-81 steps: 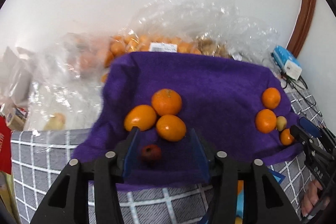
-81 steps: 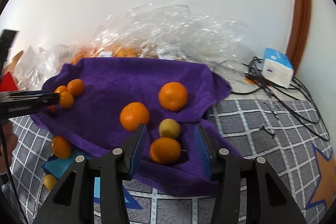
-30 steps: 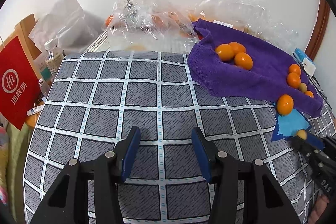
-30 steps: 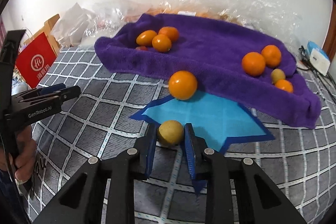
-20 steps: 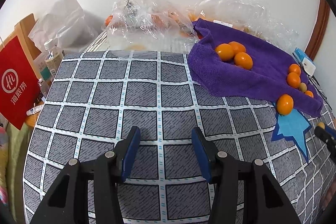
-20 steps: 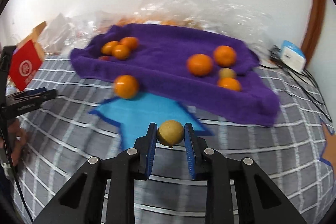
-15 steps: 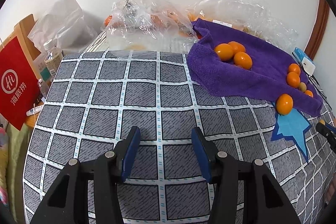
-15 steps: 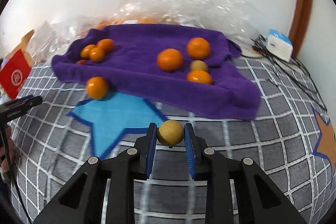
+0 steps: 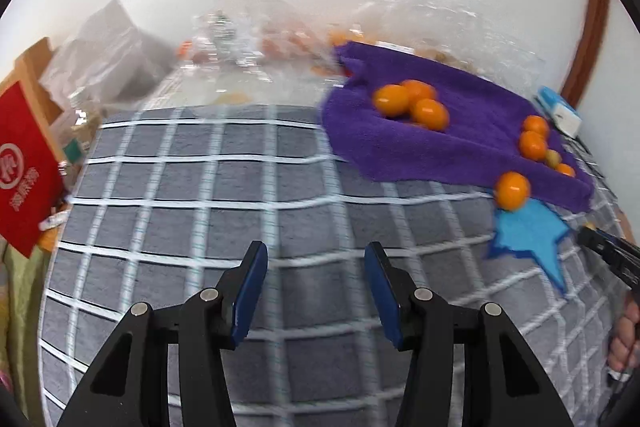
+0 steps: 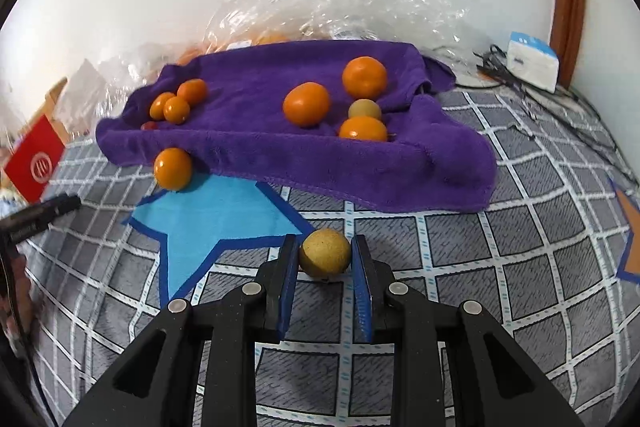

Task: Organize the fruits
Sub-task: 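Grasp an orange by the blue star with the left tool while the right tool holds its fruit, then lift both held fruits and carry them over the purple towel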

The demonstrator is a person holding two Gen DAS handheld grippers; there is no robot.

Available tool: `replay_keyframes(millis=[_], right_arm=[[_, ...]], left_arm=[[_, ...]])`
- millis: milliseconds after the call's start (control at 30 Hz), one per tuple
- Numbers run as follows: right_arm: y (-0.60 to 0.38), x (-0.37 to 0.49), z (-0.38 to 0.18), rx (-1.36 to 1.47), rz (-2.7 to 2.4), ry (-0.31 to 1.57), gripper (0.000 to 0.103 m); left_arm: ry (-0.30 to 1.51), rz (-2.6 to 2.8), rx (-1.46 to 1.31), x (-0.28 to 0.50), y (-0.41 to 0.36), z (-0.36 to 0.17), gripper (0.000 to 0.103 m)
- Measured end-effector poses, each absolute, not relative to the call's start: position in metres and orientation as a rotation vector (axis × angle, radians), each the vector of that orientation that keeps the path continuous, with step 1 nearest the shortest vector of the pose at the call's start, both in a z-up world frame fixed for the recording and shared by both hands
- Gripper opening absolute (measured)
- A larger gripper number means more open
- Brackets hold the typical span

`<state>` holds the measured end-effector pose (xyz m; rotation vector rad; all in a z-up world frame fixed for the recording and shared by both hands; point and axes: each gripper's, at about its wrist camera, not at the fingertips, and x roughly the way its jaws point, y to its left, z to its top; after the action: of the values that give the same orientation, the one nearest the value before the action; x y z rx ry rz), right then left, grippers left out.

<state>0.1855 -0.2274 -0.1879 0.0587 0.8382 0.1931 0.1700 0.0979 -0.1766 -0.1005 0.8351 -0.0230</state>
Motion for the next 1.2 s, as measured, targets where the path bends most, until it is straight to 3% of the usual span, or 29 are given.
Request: replay_keyframes(millis=[367,700,833,1200], right_arm=[[-0.233,0.185,-0.189,0.087,0.168,0.832,0.026],[-0.229,0.187,-0.192,0.078,0.193,0.852,0.026],[-0.234,0.187,-0.192,0.101,0.198,0.852,0.026],[-0.233,0.186,-0.192,0.113,0.238,0.846,0.026]], left_arm=[[0.837,-0.225,-0.089,0.193,-0.002,-0.159,0.048],[0.861,-0.250,-0.098,0.225,-0.032,-0.173,0.048],[0.855,-0.258,-0.101,0.229,-0.036,-0.178,0.032],[0.752,-0.283,-0.207,0.215,-0.018,-0.166,0.031]])
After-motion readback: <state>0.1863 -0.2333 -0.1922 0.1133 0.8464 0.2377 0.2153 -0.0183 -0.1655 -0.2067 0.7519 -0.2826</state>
